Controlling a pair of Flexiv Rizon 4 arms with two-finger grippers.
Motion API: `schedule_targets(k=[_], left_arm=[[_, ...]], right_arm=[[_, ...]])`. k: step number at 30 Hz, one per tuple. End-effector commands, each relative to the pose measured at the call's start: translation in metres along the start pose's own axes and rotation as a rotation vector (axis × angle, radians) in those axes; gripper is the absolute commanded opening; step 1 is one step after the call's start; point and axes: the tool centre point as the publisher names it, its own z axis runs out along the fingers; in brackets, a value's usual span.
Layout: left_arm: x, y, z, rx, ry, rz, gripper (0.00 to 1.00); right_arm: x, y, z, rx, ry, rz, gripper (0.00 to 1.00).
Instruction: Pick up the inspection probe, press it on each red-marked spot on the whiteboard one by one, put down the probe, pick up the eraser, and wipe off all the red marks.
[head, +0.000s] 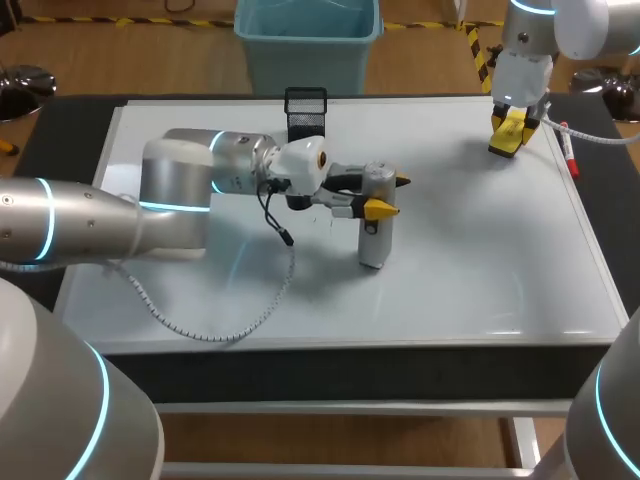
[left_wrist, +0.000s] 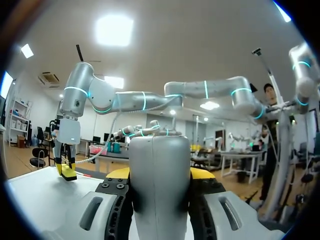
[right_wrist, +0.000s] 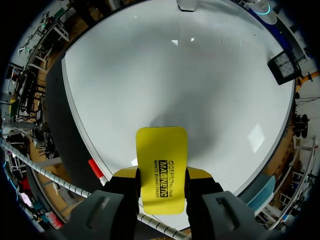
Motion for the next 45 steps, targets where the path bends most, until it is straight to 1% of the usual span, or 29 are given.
schedule_targets(k=[1, 16, 18, 24, 26, 29, 33, 35, 36, 37, 38, 40, 41, 43, 45], left_arm=[[0.001, 0.003, -0.002, 0.000, 0.000, 0.003, 0.00], [0.001, 0.002, -0.004, -0.001, 0.004, 0.018, 0.00], [0.001, -0.001, -0.005, -0.001, -0.001, 0.027, 0.00], [-0.004, -0.020, -0.015, -0.021, -0.019, 0.083, 0.00], [-0.009, -0.029, -0.025, -0.019, -0.026, 0.111, 0.00], [-0.016, -0.041, -0.036, -0.047, -0.048, 0.142, 0.00], [-0.025, -0.052, -0.057, -0.076, -0.104, 0.166, 0.00], [-0.030, -0.057, -0.068, -0.067, -0.126, 0.180, 0.00], [-0.033, -0.062, -0.075, -0.087, -0.146, 0.187, 0.00], [-0.035, -0.064, -0.080, -0.087, -0.158, 0.190, 0.00], [-0.037, -0.066, -0.086, -0.070, -0.163, 0.199, 0.00], [-0.042, -0.071, -0.099, -0.100, -0.190, 0.205, 0.00], [-0.045, -0.073, -0.110, -0.072, -0.203, 0.210, 0.00], [-0.048, -0.075, -0.120, -0.089, -0.224, 0.210, 0.00], [-0.051, -0.077, -0.135, -0.074, -0.247, 0.210, 0.00]], right_arm=[[0.000, -0.001, -0.001, 0.001, 0.003, -0.002, 0.00], [0.000, -0.001, -0.001, 0.001, 0.003, -0.002, 0.00], [0.000, -0.001, -0.001, 0.001, 0.003, -0.002, 0.00], [0.000, -0.001, -0.001, 0.001, 0.003, -0.002, 0.00], [0.000, -0.001, -0.001, 0.001, 0.003, -0.002, 0.00], [0.000, -0.001, -0.001, 0.001, 0.003, -0.002, 0.00], [0.000, -0.001, -0.001, 0.001, 0.003, -0.002, 0.00], [0.000, -0.001, -0.001, 0.001, 0.003, -0.002, 0.00], [0.000, -0.001, -0.001, 0.001, 0.003, -0.002, 0.00], [0.000, -0.001, -0.001, 0.001, 0.003, -0.002, 0.00], [0.000, -0.001, -0.001, 0.001, 0.003, -0.002, 0.00], [0.000, -0.001, -0.001, 0.001, 0.003, -0.002, 0.00], [0.000, -0.001, -0.001, 0.001, 0.003, -0.002, 0.00], [0.000, -0.001, -0.001, 0.001, 0.003, -0.002, 0.00], [0.000, -0.001, -0.001, 0.001, 0.003, -0.002, 0.00]])
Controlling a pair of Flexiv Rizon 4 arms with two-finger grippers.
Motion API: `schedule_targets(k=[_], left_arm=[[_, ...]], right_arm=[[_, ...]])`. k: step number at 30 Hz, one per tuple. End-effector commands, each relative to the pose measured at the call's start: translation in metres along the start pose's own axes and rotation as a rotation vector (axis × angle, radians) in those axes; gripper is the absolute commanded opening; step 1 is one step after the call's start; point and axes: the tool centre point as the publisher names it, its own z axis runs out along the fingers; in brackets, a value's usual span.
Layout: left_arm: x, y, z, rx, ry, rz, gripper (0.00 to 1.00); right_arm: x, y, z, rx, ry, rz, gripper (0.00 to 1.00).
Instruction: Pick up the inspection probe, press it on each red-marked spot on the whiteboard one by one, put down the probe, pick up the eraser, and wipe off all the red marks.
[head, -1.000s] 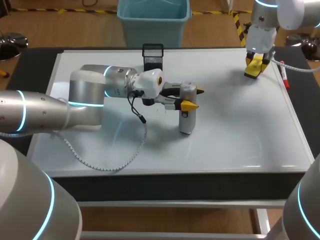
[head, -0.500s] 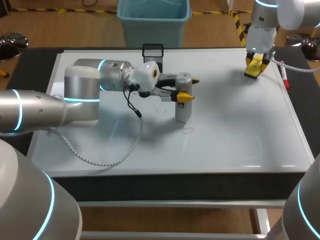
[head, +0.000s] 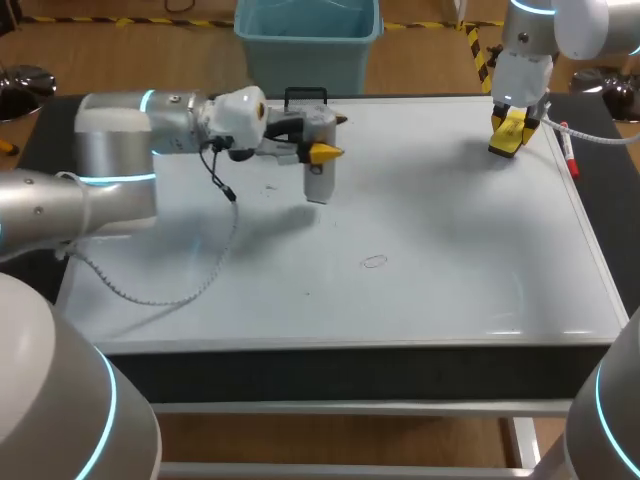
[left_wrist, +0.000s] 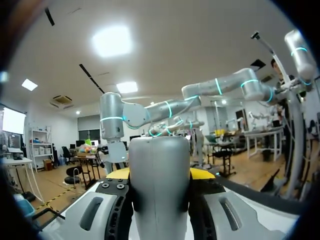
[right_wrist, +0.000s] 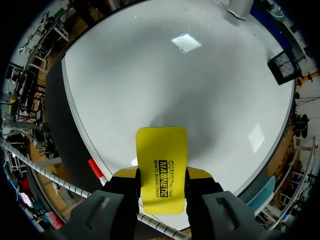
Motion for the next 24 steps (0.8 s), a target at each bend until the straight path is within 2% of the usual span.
schedule_targets(k=[1, 13, 24], left_arm=[[-0.002, -0.007, -0.033, 0.019, -0.037, -0.001, 0.00], [-0.022, 0.003, -0.108, 0.013, -0.154, -0.009, 0.00], [-0.035, 0.005, -0.142, 0.013, -0.192, 0.015, 0.00]], right_arm=[[0.000, -0.001, -0.001, 0.001, 0.003, -0.002, 0.00], [0.000, -0.001, -0.001, 0.001, 0.003, -0.002, 0.00], [0.000, -0.001, -0.001, 0.001, 0.003, -0.002, 0.00]])
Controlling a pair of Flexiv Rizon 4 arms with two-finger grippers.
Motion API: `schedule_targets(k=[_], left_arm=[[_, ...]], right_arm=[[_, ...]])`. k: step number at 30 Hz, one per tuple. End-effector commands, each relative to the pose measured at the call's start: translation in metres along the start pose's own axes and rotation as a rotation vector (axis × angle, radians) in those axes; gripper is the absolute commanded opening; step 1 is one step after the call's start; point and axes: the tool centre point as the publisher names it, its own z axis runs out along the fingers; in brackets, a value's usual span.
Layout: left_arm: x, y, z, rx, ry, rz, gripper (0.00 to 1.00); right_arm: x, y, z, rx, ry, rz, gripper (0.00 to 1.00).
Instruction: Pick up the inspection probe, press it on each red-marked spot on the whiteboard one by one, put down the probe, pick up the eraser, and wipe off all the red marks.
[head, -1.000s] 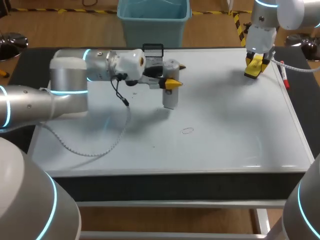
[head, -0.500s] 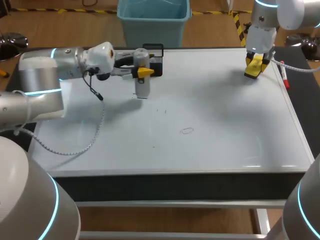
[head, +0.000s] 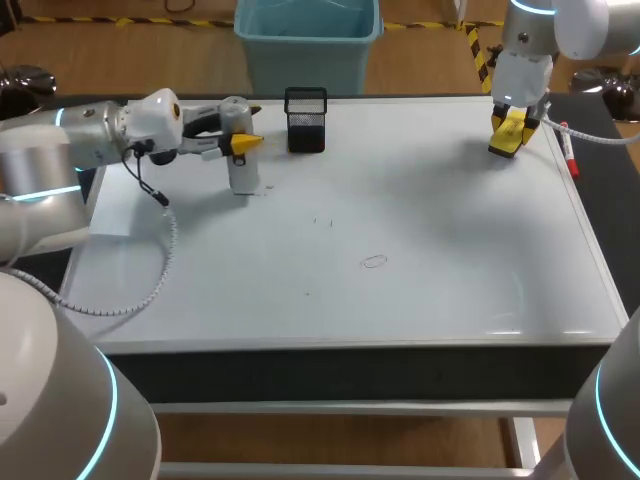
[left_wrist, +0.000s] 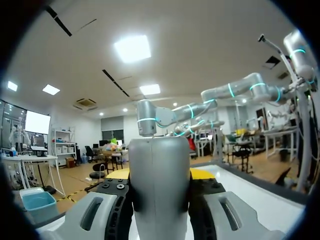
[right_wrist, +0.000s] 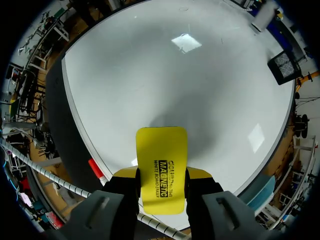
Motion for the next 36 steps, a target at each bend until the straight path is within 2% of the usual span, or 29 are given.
schedule_targets(k=[1, 8, 14, 27, 30, 33, 36], left_arm=[[-0.006, 0.002, -0.008, 0.003, 0.004, 0.001, 0.00], [-0.020, 0.005, -0.018, 0.011, -0.008, -0.005, 0.00], [-0.030, -0.002, -0.024, 0.022, -0.018, -0.005, 0.00], [-0.030, -0.002, -0.024, 0.022, -0.018, -0.005, 0.00], [-0.030, -0.002, -0.024, 0.022, -0.018, -0.005, 0.00], [-0.030, -0.002, -0.024, 0.022, -0.018, -0.005, 0.00], [-0.030, -0.002, -0.024, 0.022, -0.018, -0.005, 0.00]], right_arm=[[0.000, -0.001, -0.001, 0.001, 0.003, -0.002, 0.00], [0.000, -0.001, -0.001, 0.001, 0.003, -0.002, 0.00], [0.000, -0.001, -0.001, 0.001, 0.003, -0.002, 0.00], [0.000, -0.001, -0.001, 0.001, 0.003, -0.002, 0.00], [-0.001, 0.021, -0.007, 0.022, -0.017, -0.082, 0.00], [0.000, 0.056, -0.012, 0.030, -0.026, -0.158, 0.00], [0.002, 0.100, -0.014, 0.034, -0.036, -0.235, 0.00]])
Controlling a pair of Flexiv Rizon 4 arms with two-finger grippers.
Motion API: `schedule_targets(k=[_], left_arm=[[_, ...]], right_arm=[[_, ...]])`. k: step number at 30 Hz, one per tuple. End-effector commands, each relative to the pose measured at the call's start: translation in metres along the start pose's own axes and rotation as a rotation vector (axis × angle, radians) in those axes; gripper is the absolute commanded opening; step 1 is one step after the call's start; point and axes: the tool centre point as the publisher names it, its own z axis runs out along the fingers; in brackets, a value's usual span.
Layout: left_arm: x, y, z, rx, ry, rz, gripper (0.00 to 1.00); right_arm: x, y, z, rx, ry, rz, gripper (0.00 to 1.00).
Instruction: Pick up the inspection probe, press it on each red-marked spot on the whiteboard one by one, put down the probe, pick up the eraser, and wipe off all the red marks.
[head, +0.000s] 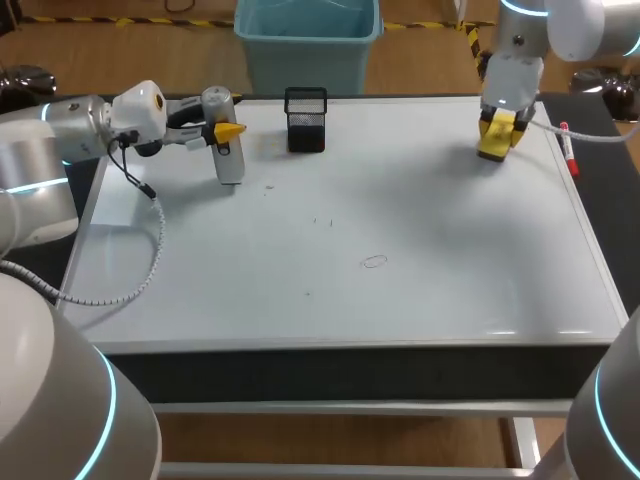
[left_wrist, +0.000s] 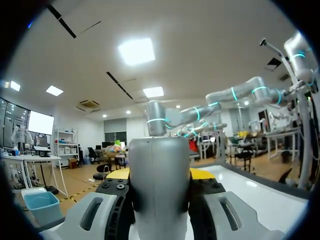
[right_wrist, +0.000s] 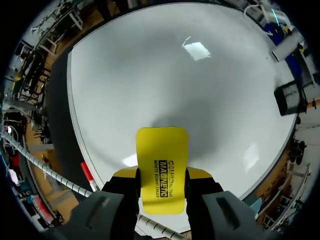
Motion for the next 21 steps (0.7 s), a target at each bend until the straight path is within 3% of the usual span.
schedule_targets(k=[1, 10, 15, 21], left_arm=[[-0.001, -0.001, 0.000, 0.001, 0.003, 0.000, 0.00], [-0.001, -0.001, 0.000, 0.001, 0.003, 0.000, 0.00], [-0.001, -0.001, 0.000, 0.001, 0.003, 0.000, 0.00], [-0.001, -0.001, 0.000, 0.001, 0.003, 0.000, 0.00]], right_arm=[[0.006, 0.073, -0.011, 0.067, -0.027, -0.068, 0.00], [-0.009, 0.182, -0.011, 0.080, -0.034, -0.252, 0.00], [-0.017, 0.222, -0.011, 0.133, -0.020, -0.300, 0.00], [-0.025, 0.260, -0.005, 0.098, -0.023, -0.360, 0.00]])
